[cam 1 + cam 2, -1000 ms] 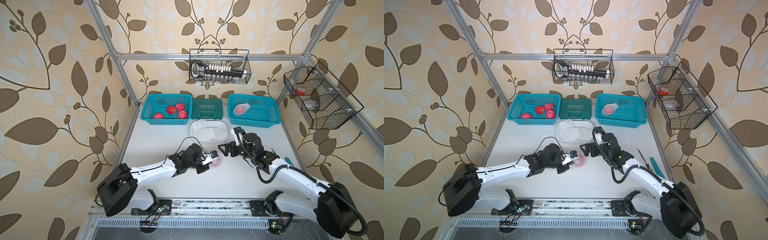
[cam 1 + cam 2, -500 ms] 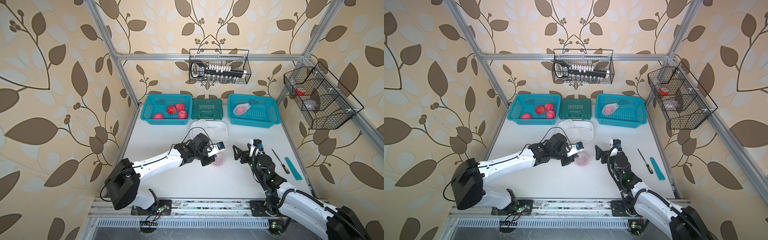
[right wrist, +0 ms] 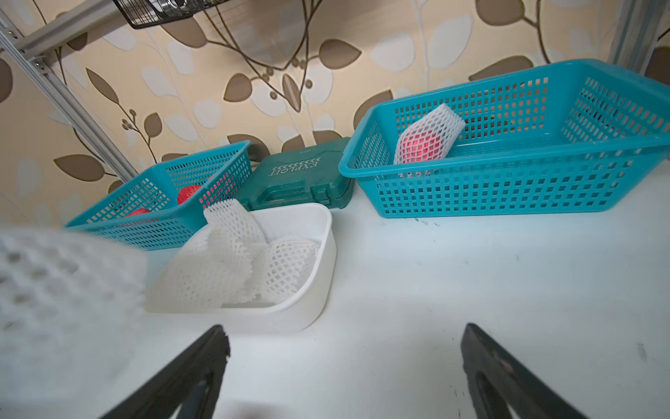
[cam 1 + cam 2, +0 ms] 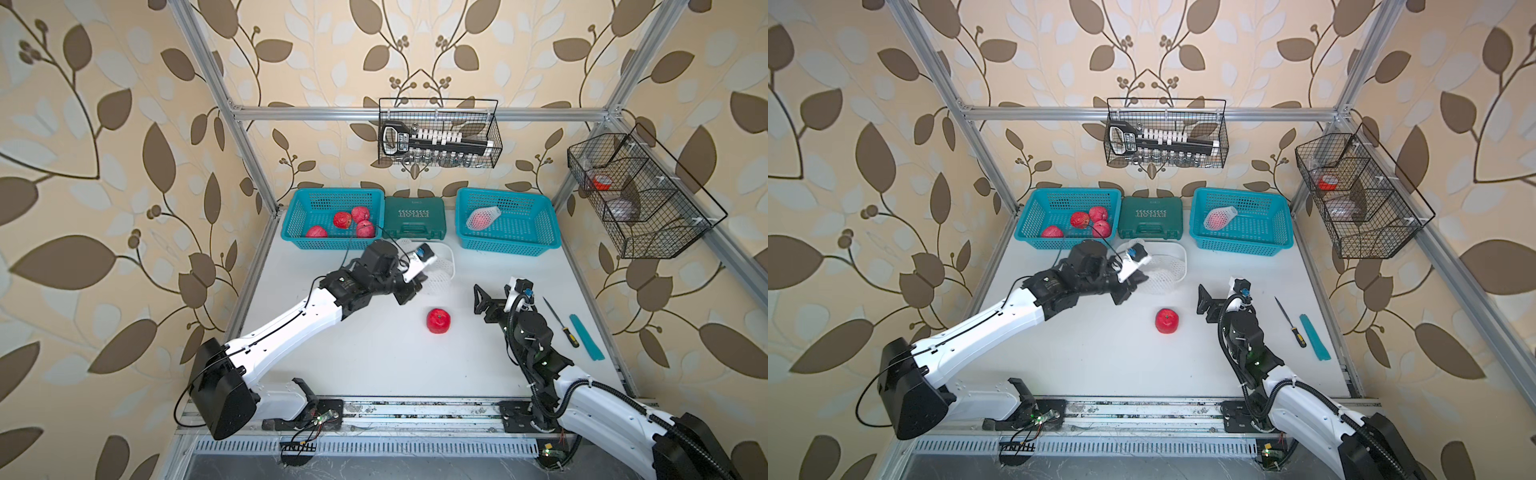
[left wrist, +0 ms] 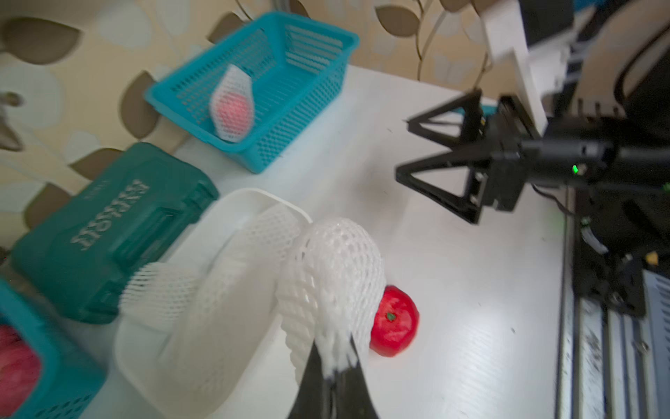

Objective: Remove foam nets from apples
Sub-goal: Remove the foam net from the apple, then place the foam net into the storage box.

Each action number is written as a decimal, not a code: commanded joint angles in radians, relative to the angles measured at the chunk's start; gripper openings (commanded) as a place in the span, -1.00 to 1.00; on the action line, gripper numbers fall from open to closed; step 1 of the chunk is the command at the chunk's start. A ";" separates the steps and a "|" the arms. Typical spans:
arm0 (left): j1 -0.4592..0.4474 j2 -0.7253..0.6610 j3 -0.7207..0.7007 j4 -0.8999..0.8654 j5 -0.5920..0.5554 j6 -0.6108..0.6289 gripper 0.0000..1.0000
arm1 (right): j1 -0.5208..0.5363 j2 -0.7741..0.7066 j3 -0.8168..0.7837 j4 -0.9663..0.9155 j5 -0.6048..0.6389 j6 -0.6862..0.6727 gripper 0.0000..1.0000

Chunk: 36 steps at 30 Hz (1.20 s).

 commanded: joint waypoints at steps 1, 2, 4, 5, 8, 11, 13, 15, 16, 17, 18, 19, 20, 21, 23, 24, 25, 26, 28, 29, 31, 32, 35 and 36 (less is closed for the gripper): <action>0.067 0.006 0.050 0.122 0.019 -0.165 -0.98 | 0.000 0.016 0.030 0.014 0.017 0.013 0.99; 0.074 0.021 0.067 0.124 -0.011 -0.186 -0.98 | -0.001 0.016 0.031 0.014 0.015 0.012 0.99; 0.078 0.073 0.124 0.085 -0.095 -0.211 -0.98 | 0.000 0.015 0.031 0.015 0.012 0.014 0.99; 0.078 0.098 0.149 0.070 -0.123 -0.214 -0.98 | 0.000 0.015 0.031 0.015 0.012 0.014 0.99; 0.079 0.213 0.263 -0.037 -0.246 -0.200 -0.96 | -0.001 0.012 0.031 0.013 0.008 0.014 0.99; 0.060 0.301 0.326 -0.088 -0.400 -0.149 -0.97 | 0.000 0.008 0.031 0.009 0.008 0.012 0.99; 0.039 0.350 0.358 -0.128 -0.491 -0.127 -0.97 | -0.001 0.002 0.030 0.007 0.006 0.010 0.99; 0.013 0.384 0.361 -0.128 -0.539 -0.105 -0.97 | 0.000 -0.004 0.030 0.006 0.008 0.010 0.99; 0.002 0.404 0.366 -0.136 -0.569 -0.100 -0.97 | -0.001 -0.005 0.027 0.008 0.008 0.010 0.99; -0.011 0.422 0.375 -0.150 -0.597 -0.096 -0.97 | -0.001 -0.006 0.026 0.009 0.007 0.010 0.99; -0.029 0.447 0.386 -0.166 -0.636 -0.087 -0.97 | 0.000 -0.005 0.027 0.010 0.004 0.010 0.99; -0.049 0.472 0.394 -0.174 -0.683 -0.075 -0.96 | 0.000 -0.003 0.029 0.008 0.003 0.010 0.99; -0.064 0.494 0.400 -0.179 -0.715 -0.071 -0.96 | 0.000 -0.002 0.030 0.003 0.003 0.010 0.99; -0.077 0.520 0.410 -0.186 -0.723 -0.067 -0.96 | -0.001 -0.002 0.032 0.001 0.005 0.010 0.99; -0.094 0.566 0.434 -0.209 -0.724 -0.078 -0.94 | -0.001 0.002 0.030 0.005 0.006 0.012 0.99; -0.105 0.592 0.447 -0.216 -0.724 -0.088 -0.94 | 0.000 0.006 0.030 0.006 0.005 0.013 0.99; -0.115 0.615 0.457 -0.221 -0.719 -0.097 -0.94 | -0.001 0.009 0.033 0.006 0.005 0.013 0.99; -0.123 0.632 0.460 -0.217 -0.717 -0.104 -0.93 | 0.000 0.014 0.035 0.005 0.004 0.012 0.99; -0.133 0.679 0.474 -0.211 -0.693 -0.116 -0.91 | 0.000 0.024 0.040 0.001 0.004 0.011 0.99; -0.137 0.697 0.487 -0.217 -0.686 -0.126 -0.91 | 0.000 0.027 0.041 -0.001 0.003 0.012 0.99; -0.143 0.742 0.515 -0.224 -0.668 -0.137 -0.90 | 0.000 0.034 0.046 -0.001 0.002 0.012 0.99; -0.146 0.758 0.525 -0.224 -0.665 -0.139 -0.89 | -0.001 0.036 0.046 -0.001 0.001 0.012 0.99; -0.149 0.810 0.580 -0.254 -0.640 -0.161 -0.81 | -0.001 0.041 0.049 0.000 -0.004 0.012 0.99; -0.149 0.824 0.591 -0.255 -0.626 -0.162 -0.80 | -0.001 0.044 0.050 0.000 -0.004 0.013 0.99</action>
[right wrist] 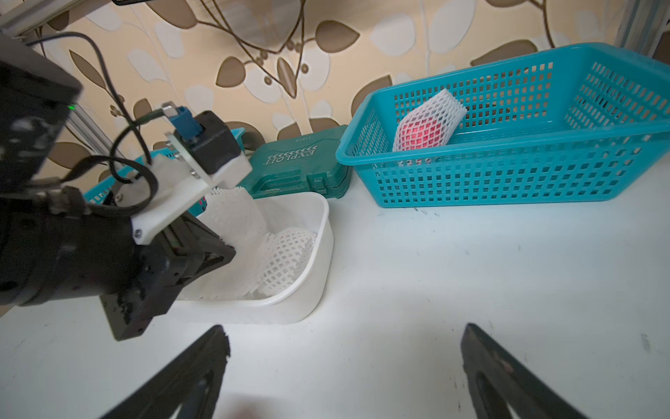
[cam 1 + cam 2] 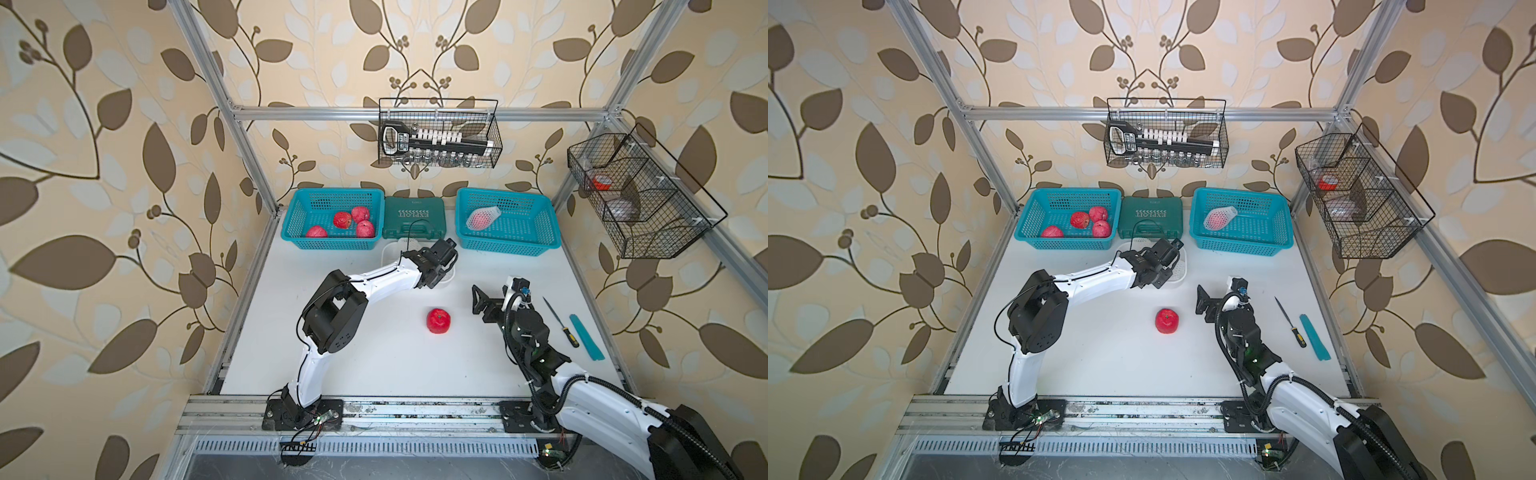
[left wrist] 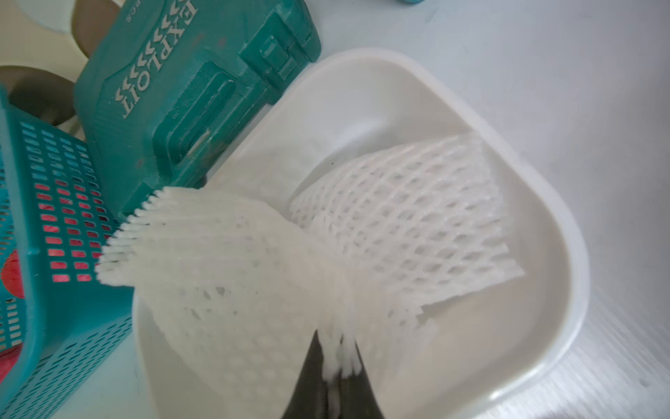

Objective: Remove foam nets from apples
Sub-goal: Place the foam net into the storage box.

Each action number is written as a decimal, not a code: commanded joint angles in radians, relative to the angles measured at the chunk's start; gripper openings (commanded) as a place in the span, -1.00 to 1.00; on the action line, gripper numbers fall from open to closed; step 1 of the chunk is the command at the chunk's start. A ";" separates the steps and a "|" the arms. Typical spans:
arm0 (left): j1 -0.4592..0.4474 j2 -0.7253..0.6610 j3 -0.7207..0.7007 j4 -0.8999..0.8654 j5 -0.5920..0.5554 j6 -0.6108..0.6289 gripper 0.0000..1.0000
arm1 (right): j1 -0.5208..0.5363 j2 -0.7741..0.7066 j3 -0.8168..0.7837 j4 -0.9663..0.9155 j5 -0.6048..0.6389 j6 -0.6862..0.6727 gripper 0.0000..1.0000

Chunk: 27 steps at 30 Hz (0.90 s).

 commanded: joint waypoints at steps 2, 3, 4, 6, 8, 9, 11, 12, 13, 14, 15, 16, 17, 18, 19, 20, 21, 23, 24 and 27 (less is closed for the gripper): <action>-0.005 0.030 0.069 -0.014 0.048 -0.033 -0.69 | -0.001 0.012 0.038 0.002 -0.004 0.009 0.99; -0.007 0.040 0.071 -0.010 0.051 -0.033 -0.68 | -0.001 0.013 0.040 0.001 -0.006 0.010 0.99; -0.006 0.048 0.071 -0.003 0.056 -0.031 -0.68 | -0.001 0.013 0.041 0.000 -0.006 0.010 0.99; -0.006 0.058 0.074 0.001 0.063 -0.028 -0.58 | -0.001 0.015 0.043 -0.002 -0.006 0.010 0.99; -0.005 0.057 0.077 -0.001 0.082 -0.025 -0.40 | 0.000 0.015 0.043 -0.005 -0.004 0.010 0.99; -0.006 0.054 0.075 -0.001 0.089 -0.022 -0.29 | -0.001 0.015 0.043 -0.005 -0.004 0.010 0.99; -0.006 0.041 0.074 -0.005 0.105 -0.019 -0.01 | 0.000 0.013 0.043 -0.005 -0.003 0.010 0.99; -0.006 0.032 0.074 -0.009 0.112 -0.018 0.08 | -0.001 0.013 0.043 -0.005 -0.003 0.010 0.99; -0.007 0.021 0.073 -0.015 0.121 -0.018 0.09 | 0.000 0.015 0.043 -0.005 0.001 0.011 1.00; -0.006 0.006 0.069 -0.015 0.129 -0.019 0.11 | -0.001 0.015 0.043 -0.005 -0.001 0.012 0.99; -0.007 -0.010 0.066 -0.017 0.133 -0.020 0.13 | 0.000 0.016 0.044 -0.005 -0.003 0.012 0.99; -0.008 -0.027 0.063 -0.016 0.137 -0.024 0.20 | 0.000 0.016 0.043 -0.003 -0.003 0.012 0.99; -0.008 -0.039 0.061 -0.018 0.145 -0.024 0.27 | 0.000 0.016 0.043 -0.004 -0.004 0.013 0.99; -0.009 -0.056 0.059 -0.019 0.150 -0.025 0.33 | -0.001 0.018 0.044 -0.002 -0.003 0.013 0.99; -0.009 -0.070 0.056 -0.021 0.152 -0.025 0.38 | 0.000 0.018 0.043 -0.002 -0.001 0.013 0.99; -0.011 -0.085 0.053 -0.019 0.158 -0.025 0.43 | -0.001 0.018 0.043 -0.002 -0.002 0.013 0.99; -0.011 -0.101 0.050 -0.021 0.166 -0.024 0.45 | -0.001 0.017 0.043 -0.002 0.001 0.013 0.99; -0.011 -0.129 0.048 -0.026 0.175 -0.025 0.47 | 0.000 0.016 0.043 -0.002 0.001 0.013 0.99; -0.011 -0.145 0.046 -0.024 0.183 -0.025 0.49 | 0.000 0.015 0.041 -0.002 0.002 0.012 0.99; -0.011 -0.191 0.037 -0.025 0.208 -0.029 0.54 | 0.000 0.013 0.040 -0.002 0.004 0.013 0.99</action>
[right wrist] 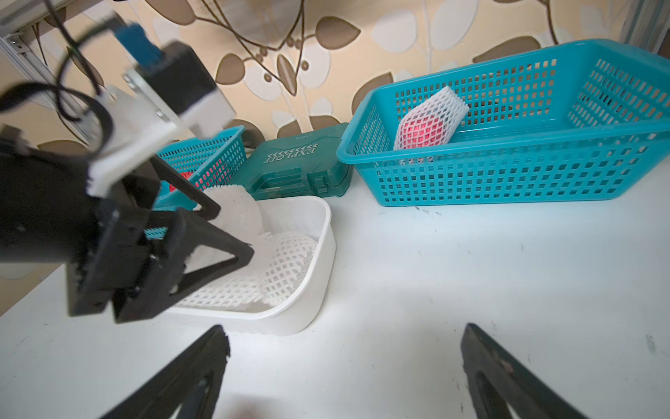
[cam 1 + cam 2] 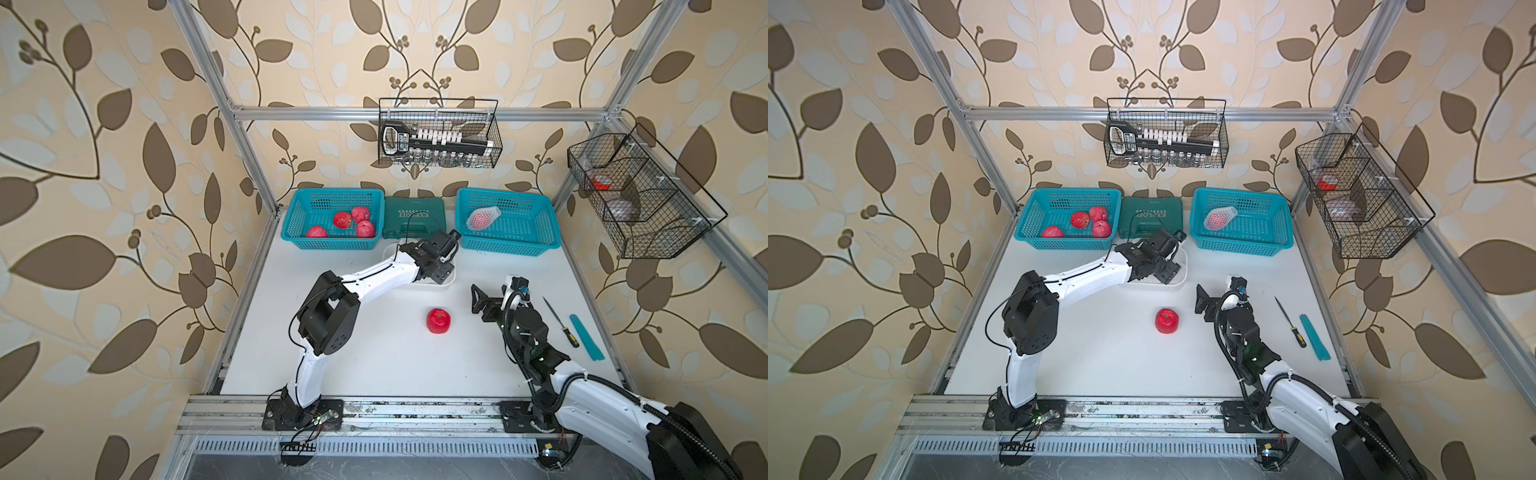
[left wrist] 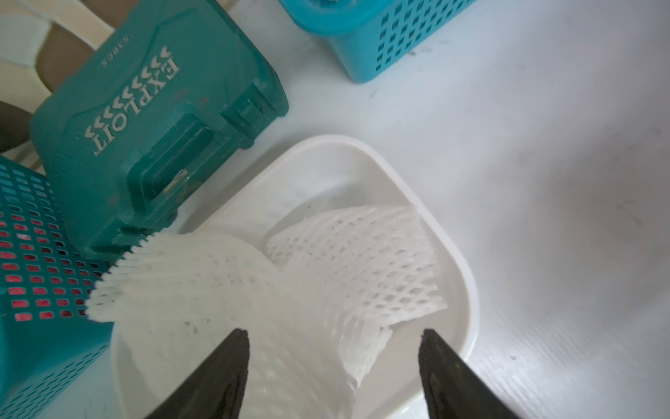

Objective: Remove foam nets from apples
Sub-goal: Place the foam net into the storage box, then pick up the apple from the center of the board.

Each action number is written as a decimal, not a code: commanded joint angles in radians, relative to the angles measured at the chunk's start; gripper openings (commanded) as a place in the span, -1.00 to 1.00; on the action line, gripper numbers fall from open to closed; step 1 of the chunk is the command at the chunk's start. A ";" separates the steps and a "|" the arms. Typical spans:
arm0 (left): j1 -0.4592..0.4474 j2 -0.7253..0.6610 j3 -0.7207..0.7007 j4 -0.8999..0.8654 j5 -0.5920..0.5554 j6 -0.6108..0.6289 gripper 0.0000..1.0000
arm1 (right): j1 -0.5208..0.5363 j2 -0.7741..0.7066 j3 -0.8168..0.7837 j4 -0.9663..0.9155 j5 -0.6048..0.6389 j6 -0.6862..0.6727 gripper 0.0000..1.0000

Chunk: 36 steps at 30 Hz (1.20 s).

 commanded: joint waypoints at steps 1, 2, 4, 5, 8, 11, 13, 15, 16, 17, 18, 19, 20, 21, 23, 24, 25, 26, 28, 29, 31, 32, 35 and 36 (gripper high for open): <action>-0.011 -0.111 -0.011 -0.004 0.049 -0.004 0.54 | 0.000 0.000 0.029 0.003 0.008 0.010 0.99; -0.011 -0.130 -0.017 0.001 0.067 -0.002 0.54 | -0.001 0.000 0.027 0.003 0.007 0.009 0.99; -0.009 -0.164 -0.030 0.009 0.091 0.002 0.53 | -0.001 0.000 0.027 0.003 0.010 0.010 0.99; -0.005 -0.183 -0.041 0.015 0.092 0.002 0.50 | 0.000 0.000 0.028 0.003 0.007 0.010 0.99; 0.025 -0.226 -0.084 0.050 0.095 -0.006 0.27 | 0.000 0.001 0.029 0.003 0.002 0.009 0.99; 0.095 -0.202 -0.076 0.030 0.125 -0.050 0.10 | -0.001 0.002 0.029 0.005 -0.001 0.013 0.99; 0.123 -0.178 -0.070 0.018 0.113 -0.063 0.07 | 0.000 0.002 0.031 0.001 -0.002 0.013 0.99; 0.136 -0.154 -0.084 0.034 0.087 -0.061 0.07 | 0.000 0.001 0.032 -0.003 -0.001 0.013 0.99; 0.142 -0.143 -0.086 0.037 0.083 -0.061 0.07 | 0.000 0.000 0.031 -0.003 -0.002 0.012 0.99; 0.148 -0.125 -0.085 0.040 0.083 -0.062 0.07 | 0.000 0.000 0.031 -0.002 -0.002 0.012 0.99; 0.150 -0.104 -0.084 0.046 0.082 -0.058 0.07 | 0.000 0.000 0.031 -0.002 -0.005 0.013 0.99; 0.150 -0.089 -0.083 0.051 0.082 -0.055 0.07 | 0.000 0.001 0.031 0.000 -0.006 0.012 0.99; 0.150 -0.067 -0.079 0.055 0.087 -0.051 0.07 | 0.000 0.001 0.034 0.000 -0.007 0.013 0.99; 0.150 -0.046 -0.071 0.056 0.094 -0.050 0.07 | -0.001 0.002 0.034 -0.002 -0.007 0.012 0.99; 0.149 -0.013 -0.054 0.052 0.111 -0.057 0.07 | 0.000 0.004 0.035 -0.004 -0.008 0.012 0.99; 0.147 0.002 -0.047 0.052 0.122 -0.064 0.07 | -0.001 0.006 0.035 -0.005 -0.006 0.013 0.99; 0.144 0.012 -0.047 0.056 0.133 -0.071 0.07 | 0.000 0.006 0.036 -0.006 -0.006 0.012 0.99; 0.139 0.024 -0.050 0.068 0.136 -0.076 0.07 | 0.000 0.006 0.036 -0.006 -0.004 0.013 0.99; 0.127 0.048 -0.057 0.084 0.134 -0.079 0.07 | -0.002 0.004 0.037 -0.006 -0.006 0.012 0.99; 0.122 0.065 -0.058 0.085 0.132 -0.079 0.07 | 0.000 0.006 0.037 -0.006 -0.006 0.011 0.99; 0.117 0.091 -0.053 0.086 0.141 -0.085 0.07 | 0.000 0.007 0.037 -0.006 -0.006 0.012 0.99; 0.117 0.103 -0.052 0.090 0.147 -0.086 0.08 | 0.000 0.009 0.039 -0.006 -0.005 0.013 0.99; 0.118 0.128 -0.043 0.092 0.152 -0.087 0.09 | -0.002 0.014 0.042 -0.008 -0.008 0.013 0.99; 0.118 0.135 -0.039 0.092 0.152 -0.084 0.09 | 0.000 0.018 0.042 -0.008 -0.007 0.013 0.99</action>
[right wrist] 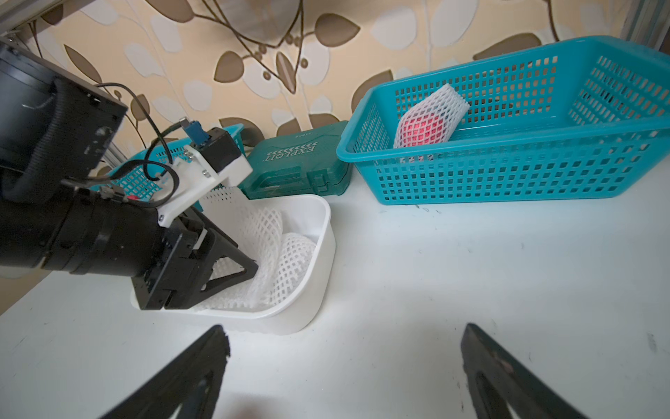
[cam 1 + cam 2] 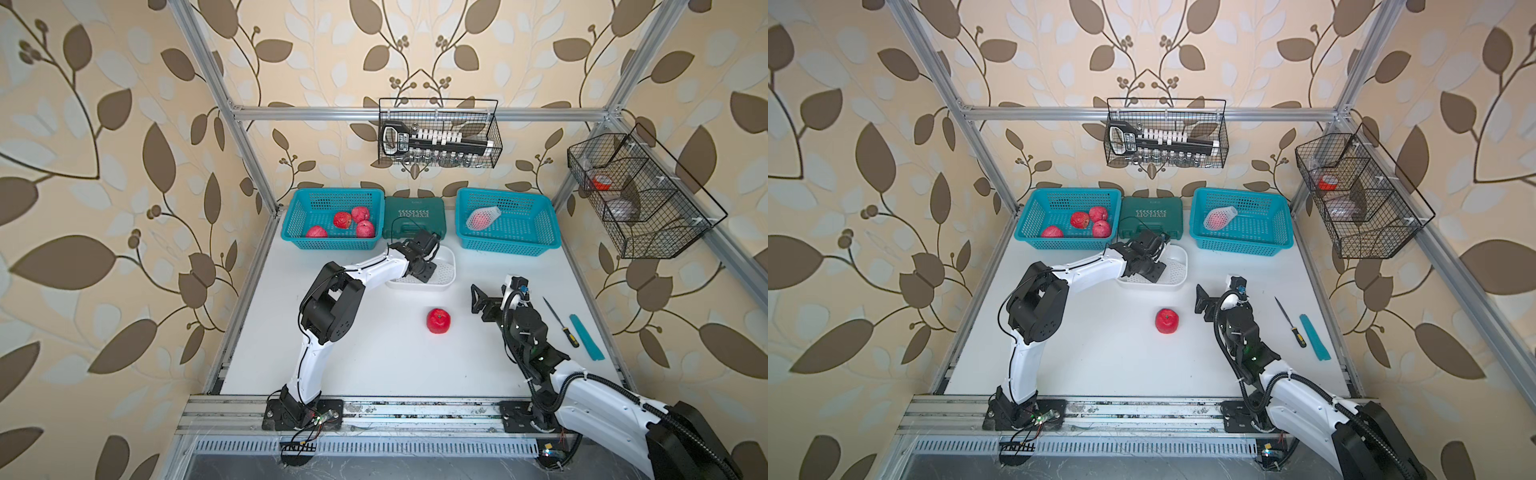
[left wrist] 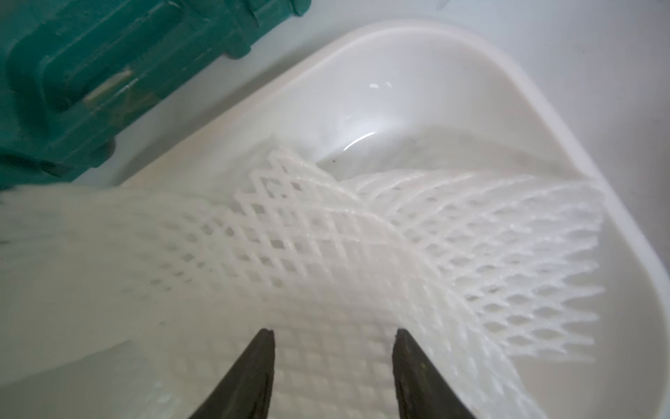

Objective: Remove foam nets from apples
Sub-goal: Pick up the apple from the center of the board.

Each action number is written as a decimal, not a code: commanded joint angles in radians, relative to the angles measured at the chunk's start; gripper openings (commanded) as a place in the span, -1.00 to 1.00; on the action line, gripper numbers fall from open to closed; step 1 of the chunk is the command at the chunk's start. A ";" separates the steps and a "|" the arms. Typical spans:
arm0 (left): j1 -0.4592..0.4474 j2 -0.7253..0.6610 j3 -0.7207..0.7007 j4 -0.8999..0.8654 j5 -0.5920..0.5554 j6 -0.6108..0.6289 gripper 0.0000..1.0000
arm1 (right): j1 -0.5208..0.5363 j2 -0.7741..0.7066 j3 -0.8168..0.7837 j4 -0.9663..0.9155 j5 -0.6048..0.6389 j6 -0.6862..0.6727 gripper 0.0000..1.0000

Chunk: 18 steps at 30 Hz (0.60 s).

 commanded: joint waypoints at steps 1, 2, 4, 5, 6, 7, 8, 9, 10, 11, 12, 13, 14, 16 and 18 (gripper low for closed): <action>-0.006 0.017 0.038 0.026 0.018 -0.012 0.09 | 0.000 0.009 0.036 0.000 -0.008 0.009 0.99; -0.006 0.025 0.039 0.031 0.018 -0.008 0.10 | 0.000 0.010 0.037 0.000 -0.007 0.008 0.99; -0.007 0.043 0.047 0.037 0.011 0.002 0.11 | 0.000 0.014 0.039 -0.004 -0.007 0.010 0.99; -0.006 0.051 0.055 0.031 0.009 0.005 0.11 | -0.002 0.013 0.039 -0.003 -0.007 0.009 1.00; -0.006 0.060 0.067 0.020 0.007 0.006 0.12 | -0.001 0.012 0.039 -0.004 -0.008 0.009 0.99; -0.006 0.065 0.075 0.010 0.005 0.006 0.13 | -0.002 0.011 0.038 -0.005 -0.006 0.008 0.99; -0.006 0.063 0.078 0.004 0.002 0.003 0.14 | -0.001 0.009 0.038 -0.006 -0.004 0.009 0.99; -0.006 0.052 0.076 0.003 0.002 0.000 0.15 | -0.001 0.006 0.036 -0.006 -0.001 0.009 0.99; -0.006 0.038 0.069 0.009 0.005 -0.003 0.18 | -0.002 0.003 0.035 -0.006 0.000 0.009 0.99; -0.006 0.025 0.065 0.012 0.009 -0.006 0.20 | -0.001 0.000 0.034 -0.006 0.000 0.009 0.99; -0.006 0.007 0.062 0.011 0.012 -0.007 0.21 | -0.001 -0.002 0.033 -0.006 0.001 0.009 0.99; -0.008 -0.012 0.059 0.009 0.014 -0.007 0.23 | -0.001 -0.003 0.031 -0.001 -0.001 0.008 0.99; -0.007 -0.030 0.058 0.007 0.016 -0.007 0.26 | -0.002 -0.003 0.031 0.001 -0.002 0.009 0.99; -0.008 -0.072 0.058 -0.002 0.018 -0.007 0.41 | -0.002 -0.003 0.030 0.001 -0.003 0.011 0.99; -0.009 -0.112 0.054 -0.009 0.020 -0.013 0.55 | -0.002 -0.003 0.031 0.000 -0.005 0.011 0.99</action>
